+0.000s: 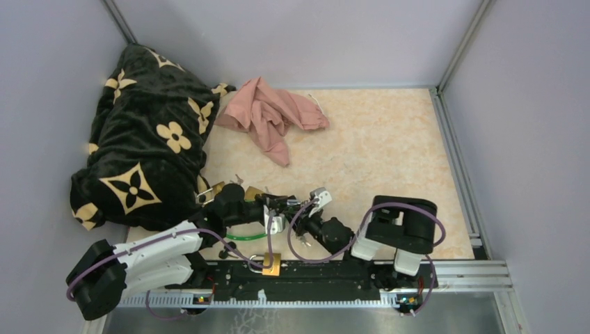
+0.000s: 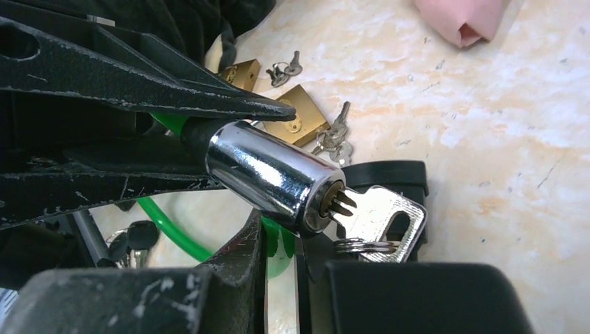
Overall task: Lock with the key
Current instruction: Lock the lock.
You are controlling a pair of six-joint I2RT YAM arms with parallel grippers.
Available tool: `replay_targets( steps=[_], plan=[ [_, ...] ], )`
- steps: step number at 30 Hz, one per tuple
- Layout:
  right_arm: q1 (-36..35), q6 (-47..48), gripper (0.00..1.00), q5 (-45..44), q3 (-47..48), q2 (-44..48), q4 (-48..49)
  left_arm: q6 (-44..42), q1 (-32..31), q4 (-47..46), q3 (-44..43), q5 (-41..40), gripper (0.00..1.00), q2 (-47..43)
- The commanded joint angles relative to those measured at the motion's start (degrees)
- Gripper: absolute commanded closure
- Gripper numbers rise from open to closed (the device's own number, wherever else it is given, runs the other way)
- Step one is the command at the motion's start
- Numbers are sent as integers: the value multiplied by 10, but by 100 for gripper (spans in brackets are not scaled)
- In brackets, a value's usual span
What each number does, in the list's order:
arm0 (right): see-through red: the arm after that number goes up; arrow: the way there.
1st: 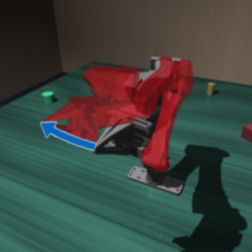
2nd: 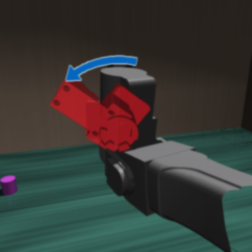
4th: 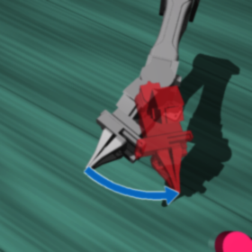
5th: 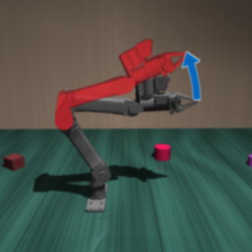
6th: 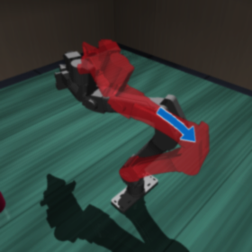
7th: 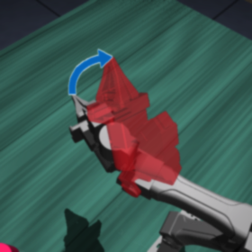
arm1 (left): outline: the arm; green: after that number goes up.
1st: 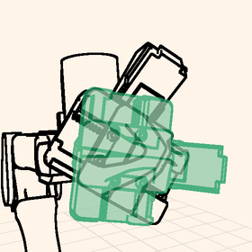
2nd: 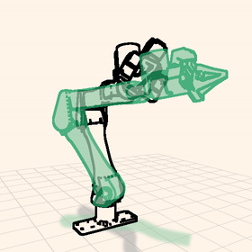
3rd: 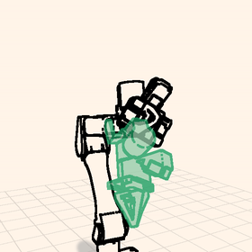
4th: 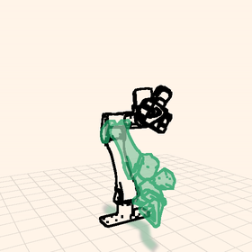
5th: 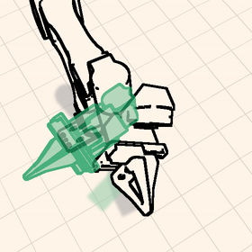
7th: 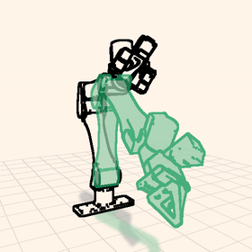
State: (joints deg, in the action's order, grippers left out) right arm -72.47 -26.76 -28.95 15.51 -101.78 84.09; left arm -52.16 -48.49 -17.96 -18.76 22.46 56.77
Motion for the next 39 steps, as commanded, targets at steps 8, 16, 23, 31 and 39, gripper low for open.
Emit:
replay_targets(
  steps=[8, 16, 23, 31, 39],
  plan=[
    [79, 127, 100, -5, 119, 261, -122, 3, -22, 177, -16, 67, 100, 14],
    [84, 192, 100, 77, 156, 301, -115, 148, -21, 217, -45, 101, 100, 33],
    [84, 194, 100, 133, 130, 279, -163, 108, -11, 184, -4, 31, 100, 22],
    [73, 89, 100, 184, 94, 235, -205, 101, -11, 169, 18, 34, 100, 6],
    [64, 47, 97, 224, 91, 201, -226, 107, -11, 177, 43, 33, 100, -14]
  ],
)
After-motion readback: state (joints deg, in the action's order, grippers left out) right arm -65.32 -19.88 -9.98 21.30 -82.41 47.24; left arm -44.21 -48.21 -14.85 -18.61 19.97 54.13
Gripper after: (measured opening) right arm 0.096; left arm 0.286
